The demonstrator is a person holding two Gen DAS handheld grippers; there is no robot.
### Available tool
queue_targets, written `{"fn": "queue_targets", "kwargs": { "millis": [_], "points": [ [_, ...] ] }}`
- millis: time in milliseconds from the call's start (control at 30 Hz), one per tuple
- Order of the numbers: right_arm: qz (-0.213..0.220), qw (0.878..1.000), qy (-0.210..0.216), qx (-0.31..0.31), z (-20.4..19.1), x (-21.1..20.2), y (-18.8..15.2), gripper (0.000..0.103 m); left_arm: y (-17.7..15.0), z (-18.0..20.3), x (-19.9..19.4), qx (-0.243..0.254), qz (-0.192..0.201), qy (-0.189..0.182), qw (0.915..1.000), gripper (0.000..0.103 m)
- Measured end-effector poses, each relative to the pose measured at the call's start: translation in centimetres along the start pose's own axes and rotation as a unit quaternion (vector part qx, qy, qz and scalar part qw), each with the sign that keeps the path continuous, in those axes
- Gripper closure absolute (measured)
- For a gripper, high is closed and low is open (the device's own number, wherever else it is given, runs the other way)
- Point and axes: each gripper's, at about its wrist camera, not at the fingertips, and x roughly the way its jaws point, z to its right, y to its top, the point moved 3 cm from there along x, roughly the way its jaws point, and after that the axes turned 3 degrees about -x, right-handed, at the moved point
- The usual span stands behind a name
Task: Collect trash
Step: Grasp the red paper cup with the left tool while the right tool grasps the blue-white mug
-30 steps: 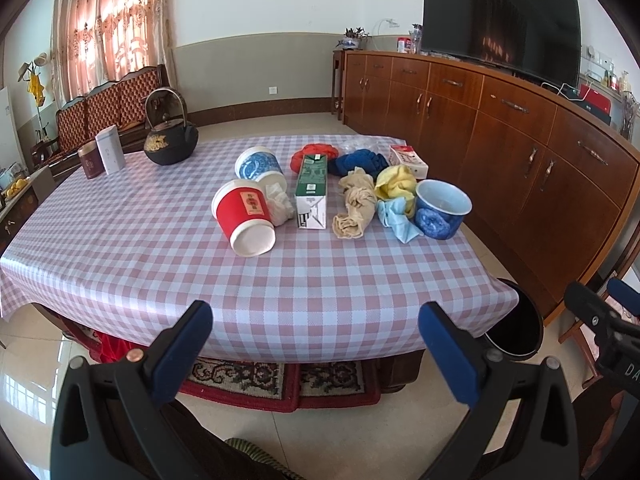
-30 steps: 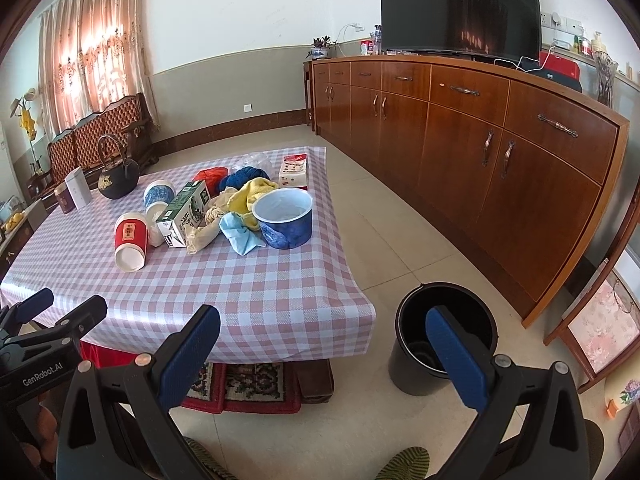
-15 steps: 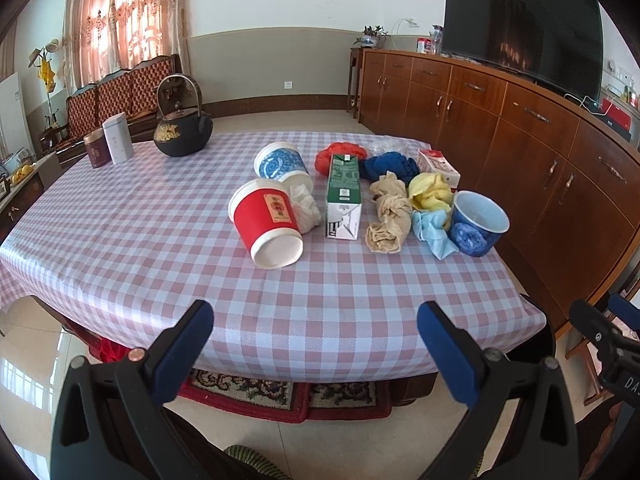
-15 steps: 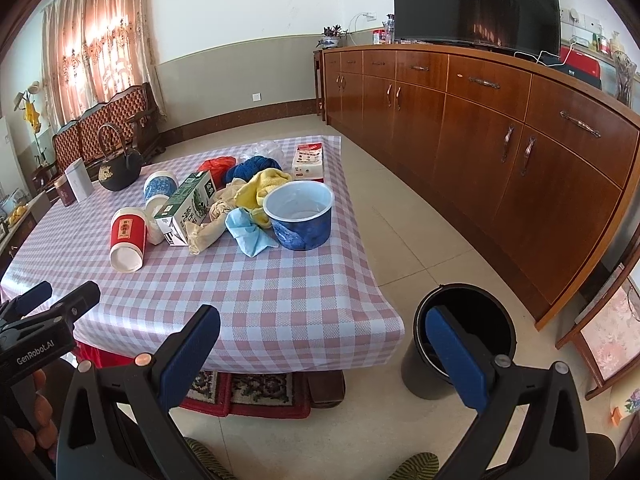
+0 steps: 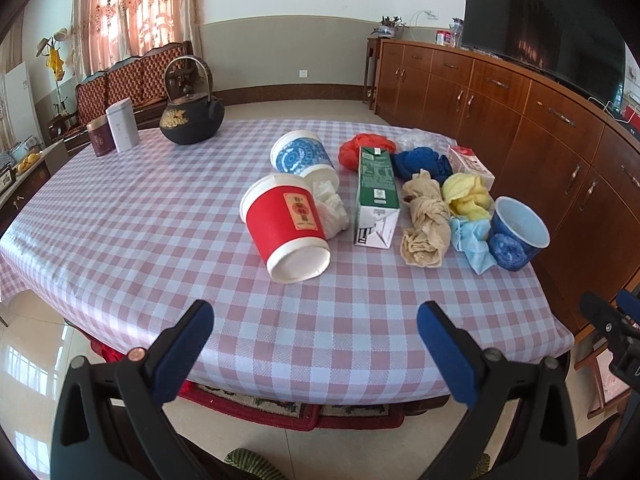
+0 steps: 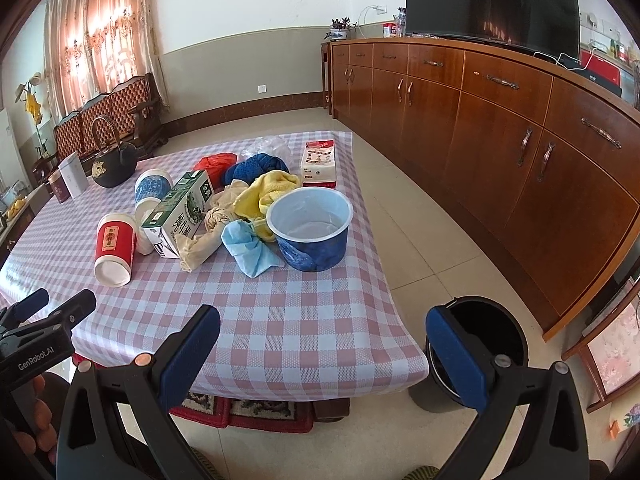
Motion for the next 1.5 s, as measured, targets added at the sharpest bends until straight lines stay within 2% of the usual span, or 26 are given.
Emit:
{"fn": "queue_targets", "kwargs": {
  "millis": [467,833,1033,1133,1200,1300,1367,1467,1500],
  "points": [
    [-0.028,1.000,0.006,-0.012,-1.0,6.7,2.4,0.000,2.4,-1.2,5.5,-0.015,-0.020,0.011,0.9996,0.004],
    [-0.044,0.999,-0.006,-0.012,-0.4,10.9,3.3,0.000,3.7,-1.8,8.3,-0.025,-0.025,0.011,0.9993,0.004],
    [-0.043,0.999,-0.008,-0.010,0.1,12.6,4.3,0.000,3.8,-2.0,9.4,-0.033,-0.036,-0.002,0.9988,0.013],
    [-0.037,0.999,-0.013,-0.018,0.1,13.2,4.9,0.000,3.7,-2.1,9.7,-0.035,-0.040,-0.009,0.9985,0.021],
    [-0.031,0.999,-0.009,-0.019,0.1,13.3,5.1,0.000,3.5,-2.0,9.9,-0.034,-0.044,-0.016,0.9983,0.029],
    [-0.019,1.000,0.001,-0.016,0.1,13.3,5.3,0.000,3.4,-2.1,10.1,-0.036,-0.047,-0.025,0.9979,0.033],
    [-0.017,1.000,0.009,-0.019,-0.1,13.4,5.3,0.006,3.3,-2.2,10.1,-0.039,-0.045,-0.029,0.9978,0.034],
    [-0.026,0.999,0.024,-0.024,-0.4,13.9,5.0,0.025,3.2,-2.3,10.0,-0.041,-0.044,-0.034,0.9976,0.038],
    [-0.027,0.999,0.026,-0.025,-0.5,14.0,4.9,0.025,3.1,-2.3,10.0,-0.043,-0.044,-0.035,0.9975,0.039]
  ]
}}
